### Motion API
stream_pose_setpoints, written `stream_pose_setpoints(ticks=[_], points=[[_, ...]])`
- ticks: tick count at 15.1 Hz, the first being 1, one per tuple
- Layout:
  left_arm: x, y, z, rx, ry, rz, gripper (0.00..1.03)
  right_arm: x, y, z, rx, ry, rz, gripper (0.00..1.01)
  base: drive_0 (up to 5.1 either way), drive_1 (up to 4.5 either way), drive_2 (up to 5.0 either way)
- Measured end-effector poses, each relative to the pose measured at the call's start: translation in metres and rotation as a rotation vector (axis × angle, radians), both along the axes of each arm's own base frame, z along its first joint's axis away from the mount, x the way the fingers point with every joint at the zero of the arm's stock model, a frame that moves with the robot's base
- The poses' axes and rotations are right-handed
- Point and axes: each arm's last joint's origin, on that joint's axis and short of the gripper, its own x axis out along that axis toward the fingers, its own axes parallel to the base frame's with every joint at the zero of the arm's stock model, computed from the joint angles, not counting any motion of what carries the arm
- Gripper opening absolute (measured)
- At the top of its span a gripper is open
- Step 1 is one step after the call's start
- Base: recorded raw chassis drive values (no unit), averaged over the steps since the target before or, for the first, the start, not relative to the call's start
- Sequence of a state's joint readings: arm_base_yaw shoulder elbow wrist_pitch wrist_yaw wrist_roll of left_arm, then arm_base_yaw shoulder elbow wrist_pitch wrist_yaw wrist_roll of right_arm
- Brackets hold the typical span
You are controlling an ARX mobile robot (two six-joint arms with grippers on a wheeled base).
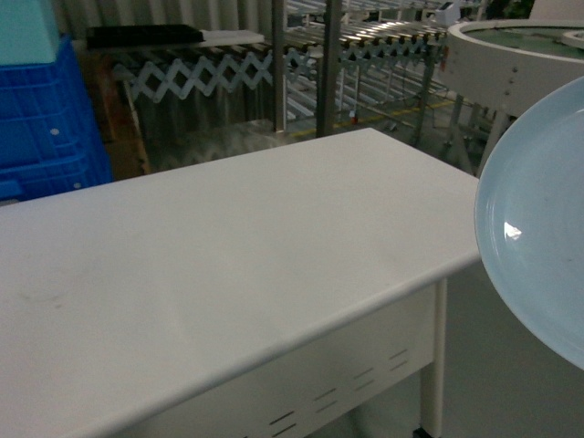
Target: Place blue tray on left shelf second layer neatly
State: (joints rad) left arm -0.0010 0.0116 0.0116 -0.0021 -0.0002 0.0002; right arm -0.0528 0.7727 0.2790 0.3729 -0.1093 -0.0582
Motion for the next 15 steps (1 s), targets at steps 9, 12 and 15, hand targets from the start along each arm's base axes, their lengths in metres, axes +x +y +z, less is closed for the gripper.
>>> stream_pose_setpoints(ticks=[9,12,15], points=[[0.0,0.0001,-0.0002,0.0,0.002,0.002,0.98,-0.0001,0.0001,-0.0001,0.001,0.001,0.003,0.02,-0.2,-1.64,-2.6],[0.0,0.0,-0.0002,0.0,0.002,0.002,0.98,-0.0002,0.0001,0.0001,0.0,-0.001,0.002,0.02,1.8,-1.15,-5.8],[0.0,0.0,-0.0003,0.0,0.003,0.001,0.98,-0.0002,0.0,0.0,0.0,0.0,0.001,0.02,2.1,-0.92,-5.6]])
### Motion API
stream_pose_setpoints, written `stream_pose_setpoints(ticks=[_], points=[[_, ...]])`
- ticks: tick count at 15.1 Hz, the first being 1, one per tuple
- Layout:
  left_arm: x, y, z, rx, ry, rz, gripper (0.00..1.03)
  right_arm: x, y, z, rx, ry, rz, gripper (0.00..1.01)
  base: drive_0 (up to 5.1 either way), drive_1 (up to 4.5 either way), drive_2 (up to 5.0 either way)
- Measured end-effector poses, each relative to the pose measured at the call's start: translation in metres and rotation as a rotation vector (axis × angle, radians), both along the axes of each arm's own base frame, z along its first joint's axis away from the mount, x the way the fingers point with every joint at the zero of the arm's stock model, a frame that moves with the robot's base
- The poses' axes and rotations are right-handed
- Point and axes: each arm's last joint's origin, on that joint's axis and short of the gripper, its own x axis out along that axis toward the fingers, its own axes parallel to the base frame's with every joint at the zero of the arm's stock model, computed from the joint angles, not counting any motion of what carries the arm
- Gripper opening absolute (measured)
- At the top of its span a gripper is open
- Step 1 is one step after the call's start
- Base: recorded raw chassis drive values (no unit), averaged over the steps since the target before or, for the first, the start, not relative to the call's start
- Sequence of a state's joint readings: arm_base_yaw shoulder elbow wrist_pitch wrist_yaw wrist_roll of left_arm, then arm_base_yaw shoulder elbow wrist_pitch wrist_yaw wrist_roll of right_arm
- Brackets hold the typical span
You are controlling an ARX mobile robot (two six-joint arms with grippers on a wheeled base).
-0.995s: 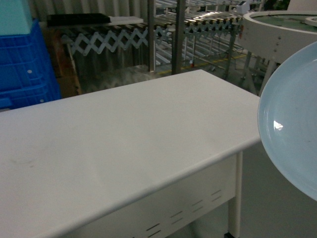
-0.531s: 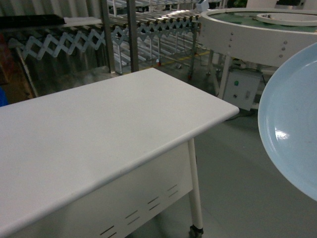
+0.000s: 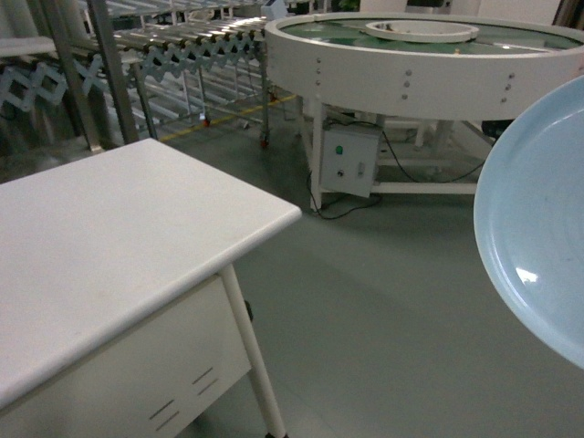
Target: Place blue tray on left shelf second layer neatly
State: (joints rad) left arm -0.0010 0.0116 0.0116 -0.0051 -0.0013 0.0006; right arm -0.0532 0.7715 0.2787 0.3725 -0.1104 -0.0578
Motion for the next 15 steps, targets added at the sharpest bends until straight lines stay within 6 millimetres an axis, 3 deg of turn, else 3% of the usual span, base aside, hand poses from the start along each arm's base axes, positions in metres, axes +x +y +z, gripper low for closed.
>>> stream_pose_setpoints(ticks=[15], points=[[0.0,0.0,0.0002,0.0,-0.002,0.0,0.98,0.0001,0.0,-0.0004,0.0,0.003,0.0,0.02,2.2,-0.95,-5.9]])
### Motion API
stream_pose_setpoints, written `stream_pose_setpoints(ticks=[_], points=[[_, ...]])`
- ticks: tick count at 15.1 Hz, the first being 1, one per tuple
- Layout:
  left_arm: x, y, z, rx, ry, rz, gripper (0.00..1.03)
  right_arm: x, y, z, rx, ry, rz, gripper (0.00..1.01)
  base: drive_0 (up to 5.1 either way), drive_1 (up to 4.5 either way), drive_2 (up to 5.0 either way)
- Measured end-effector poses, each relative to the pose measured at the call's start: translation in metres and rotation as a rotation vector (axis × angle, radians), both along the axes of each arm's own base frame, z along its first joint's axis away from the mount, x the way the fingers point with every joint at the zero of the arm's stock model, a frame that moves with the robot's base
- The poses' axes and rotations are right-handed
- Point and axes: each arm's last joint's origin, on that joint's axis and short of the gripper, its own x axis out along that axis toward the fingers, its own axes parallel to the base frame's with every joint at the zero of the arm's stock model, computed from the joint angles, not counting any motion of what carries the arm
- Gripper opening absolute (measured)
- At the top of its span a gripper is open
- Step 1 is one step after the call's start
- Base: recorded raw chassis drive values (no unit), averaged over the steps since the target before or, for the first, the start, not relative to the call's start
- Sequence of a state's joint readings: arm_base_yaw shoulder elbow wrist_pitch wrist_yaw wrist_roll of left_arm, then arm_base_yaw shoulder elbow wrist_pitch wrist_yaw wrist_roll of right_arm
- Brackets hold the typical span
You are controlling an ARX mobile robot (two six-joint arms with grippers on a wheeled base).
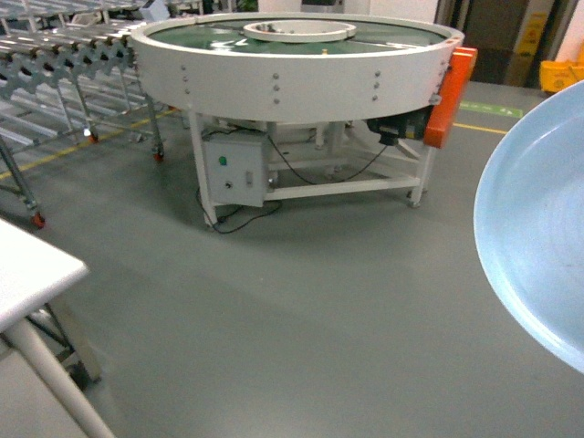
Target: Place blue tray on left shelf second layer neatly
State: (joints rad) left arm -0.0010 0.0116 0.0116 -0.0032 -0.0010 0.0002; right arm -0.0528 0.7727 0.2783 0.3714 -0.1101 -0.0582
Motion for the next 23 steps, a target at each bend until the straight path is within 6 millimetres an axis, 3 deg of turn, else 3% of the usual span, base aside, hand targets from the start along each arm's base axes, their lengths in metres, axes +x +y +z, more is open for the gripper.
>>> stream_pose_setpoints(ticks=[23], points=[[0.0,0.0,0.0,0.0,0.0,0.0,0.98,-0.0002,-0.0001,0.0004,0.0,-0.005,-0.001,0.02,2.3,-0.88,-5.9]])
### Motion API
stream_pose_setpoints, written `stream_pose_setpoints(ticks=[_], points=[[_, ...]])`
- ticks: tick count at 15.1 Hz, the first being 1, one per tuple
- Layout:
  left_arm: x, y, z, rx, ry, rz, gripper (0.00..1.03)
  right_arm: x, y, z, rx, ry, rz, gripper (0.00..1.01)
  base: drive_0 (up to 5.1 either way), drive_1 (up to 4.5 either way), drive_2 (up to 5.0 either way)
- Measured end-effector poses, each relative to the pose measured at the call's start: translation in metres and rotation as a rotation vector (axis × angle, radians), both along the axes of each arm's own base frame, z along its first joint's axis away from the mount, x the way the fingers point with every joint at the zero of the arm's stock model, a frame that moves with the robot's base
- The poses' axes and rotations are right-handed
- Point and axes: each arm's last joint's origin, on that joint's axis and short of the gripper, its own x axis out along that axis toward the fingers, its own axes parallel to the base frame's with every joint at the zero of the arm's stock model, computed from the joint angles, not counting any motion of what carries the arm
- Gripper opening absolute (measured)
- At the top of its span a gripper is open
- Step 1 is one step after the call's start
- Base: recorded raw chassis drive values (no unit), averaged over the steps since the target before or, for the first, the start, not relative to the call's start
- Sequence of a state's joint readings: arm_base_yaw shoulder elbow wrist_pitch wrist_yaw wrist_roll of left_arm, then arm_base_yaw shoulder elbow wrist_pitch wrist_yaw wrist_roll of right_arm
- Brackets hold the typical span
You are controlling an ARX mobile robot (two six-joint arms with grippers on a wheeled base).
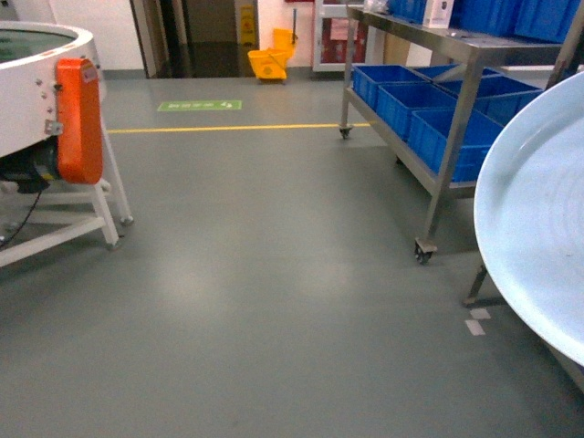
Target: Place blue tray on left shelf second layer neatly
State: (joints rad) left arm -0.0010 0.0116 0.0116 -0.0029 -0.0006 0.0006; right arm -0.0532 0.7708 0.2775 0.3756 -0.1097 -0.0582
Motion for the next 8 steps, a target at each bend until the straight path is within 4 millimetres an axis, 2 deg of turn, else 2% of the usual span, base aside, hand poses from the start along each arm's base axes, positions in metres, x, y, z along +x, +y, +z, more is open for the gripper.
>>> stream_pose_setpoints(ticks=[5,8], points=[[0.0,0.0,0.0001,0.0,-0.001,0.0,0.98,0.0,0.0,-0.0005,0.0,0.003,0.0,0.02,2.0,-0.8,-5.9],[0.0,-0.0001,-0.0001,0.0,0.002,-0.002,0.98,0.0007,-0.0003,-0.0021,0.0,0.016,-0.004,0.02,-1.5,-0.9,-2.1]])
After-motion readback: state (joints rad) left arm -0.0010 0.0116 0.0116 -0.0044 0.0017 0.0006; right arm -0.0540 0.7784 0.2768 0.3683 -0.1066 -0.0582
